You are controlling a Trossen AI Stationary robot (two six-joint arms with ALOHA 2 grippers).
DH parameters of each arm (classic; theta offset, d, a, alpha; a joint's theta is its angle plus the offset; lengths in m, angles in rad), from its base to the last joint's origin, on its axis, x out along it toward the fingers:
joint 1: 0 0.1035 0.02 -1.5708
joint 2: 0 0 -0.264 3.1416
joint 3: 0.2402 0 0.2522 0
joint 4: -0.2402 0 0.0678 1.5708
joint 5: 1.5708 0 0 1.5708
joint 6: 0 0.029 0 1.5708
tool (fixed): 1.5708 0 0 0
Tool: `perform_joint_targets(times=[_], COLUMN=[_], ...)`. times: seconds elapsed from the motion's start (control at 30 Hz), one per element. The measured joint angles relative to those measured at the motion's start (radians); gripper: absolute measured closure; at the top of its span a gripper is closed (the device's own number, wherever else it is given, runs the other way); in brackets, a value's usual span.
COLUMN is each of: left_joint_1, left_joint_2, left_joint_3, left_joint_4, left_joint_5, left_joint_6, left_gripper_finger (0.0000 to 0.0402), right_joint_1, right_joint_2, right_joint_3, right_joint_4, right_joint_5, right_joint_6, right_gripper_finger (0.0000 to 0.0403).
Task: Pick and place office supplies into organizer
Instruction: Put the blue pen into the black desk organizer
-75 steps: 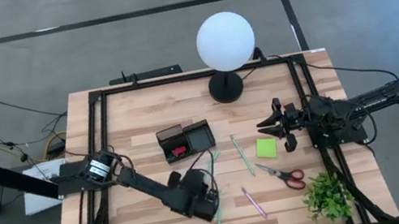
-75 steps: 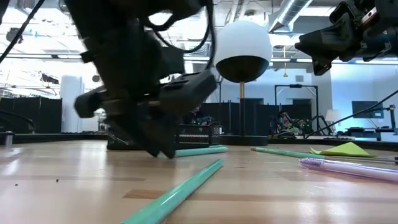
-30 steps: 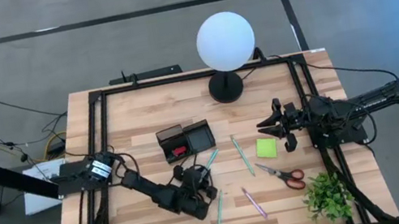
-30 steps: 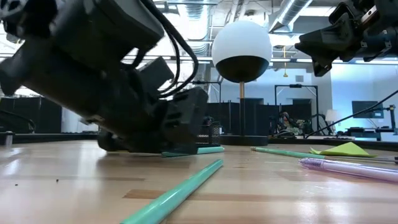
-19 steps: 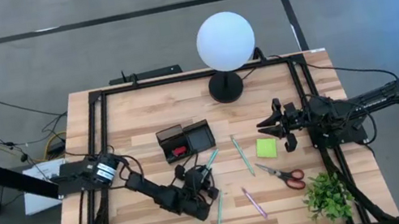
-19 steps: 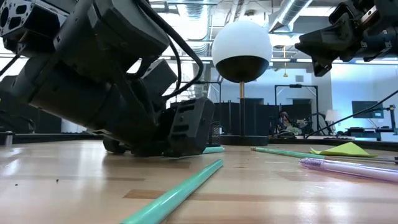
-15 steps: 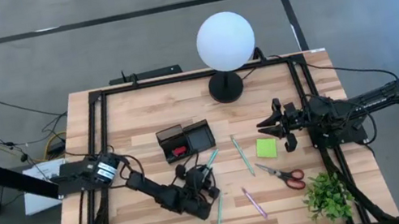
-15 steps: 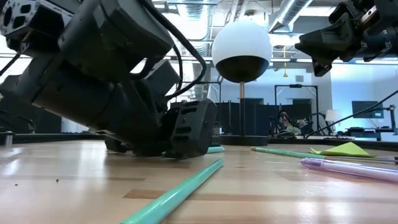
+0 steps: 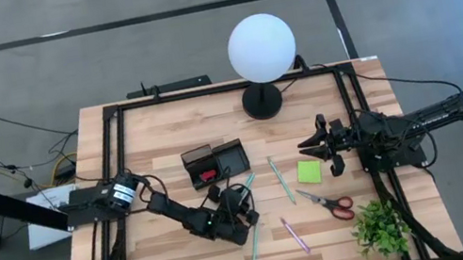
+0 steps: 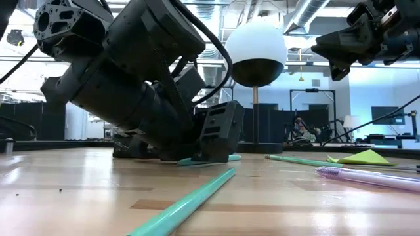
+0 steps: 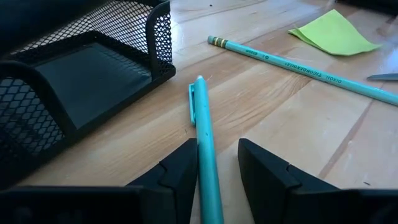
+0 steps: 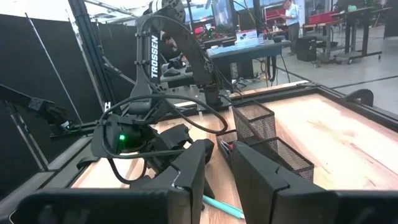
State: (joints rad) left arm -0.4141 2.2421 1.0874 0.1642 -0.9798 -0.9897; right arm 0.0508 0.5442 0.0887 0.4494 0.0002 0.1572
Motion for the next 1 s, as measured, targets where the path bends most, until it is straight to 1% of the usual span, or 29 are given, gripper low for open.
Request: perform_joint_targets(times=[0.1, 0.17, 0.37, 0.43, 0.57, 0.73, 0.83, 0.9, 1.0], left_joint_1=[0.0, 0.0, -0.006, -0.011, -0.029, -0.058, -0.068, -0.07, -0.07], left_joint_2=[0.0, 0.0, 0.0, 0.001, 0.006, 0.004, -0.042, -0.091, -0.171], left_joint_3=[0.0, 0.0, -0.002, -0.003, 0.006, 0.046, 0.07, 0.089, 0.142], left_joint_4=[-0.003, -0.011, -0.026, -0.025, -0.025, -0.04, -0.148, -0.274, -0.508], left_joint_5=[0.0, -0.002, -0.016, -0.024, -0.046, -0.094, -0.028, 0.018, 0.084], left_joint_6=[0.0, -0.005, -0.045, -0.061, -0.061, -0.051, -0.049, -0.082, -0.124], left_gripper_finger=[0.0291, 0.0304, 0.0382, 0.0385, 0.0376, 0.0386, 0.0386, 0.0386, 0.0386], right_joint_1=[0.0, 0.0, 0.0, 0.0, 0.0, 0.0, 0.0, 0.0, 0.0], right_joint_2=[0.0, 0.0, 0.0, 0.0, 0.0, 0.0, 0.0, 0.0, 0.0], right_joint_3=[0.0, 0.0, 0.0, 0.0, 0.0, 0.0, 0.0, 0.0, 0.0], right_joint_4=[0.0, 0.0, 0.0, 0.0, 0.0, 0.0, 0.0, 0.0, 0.0], right_joint_5=[0.0, 0.0, 0.0, 0.0, 0.0, 0.0, 0.0, 0.0, 0.0], right_joint_6=[0.0, 0.0, 0.0, 0.0, 0.0, 0.0, 0.0, 0.0, 0.0], right_gripper_finger=[0.0326, 0.0326, 0.0326, 0.0326, 0.0326, 0.0326, 0.0326, 0.0326, 0.0326])
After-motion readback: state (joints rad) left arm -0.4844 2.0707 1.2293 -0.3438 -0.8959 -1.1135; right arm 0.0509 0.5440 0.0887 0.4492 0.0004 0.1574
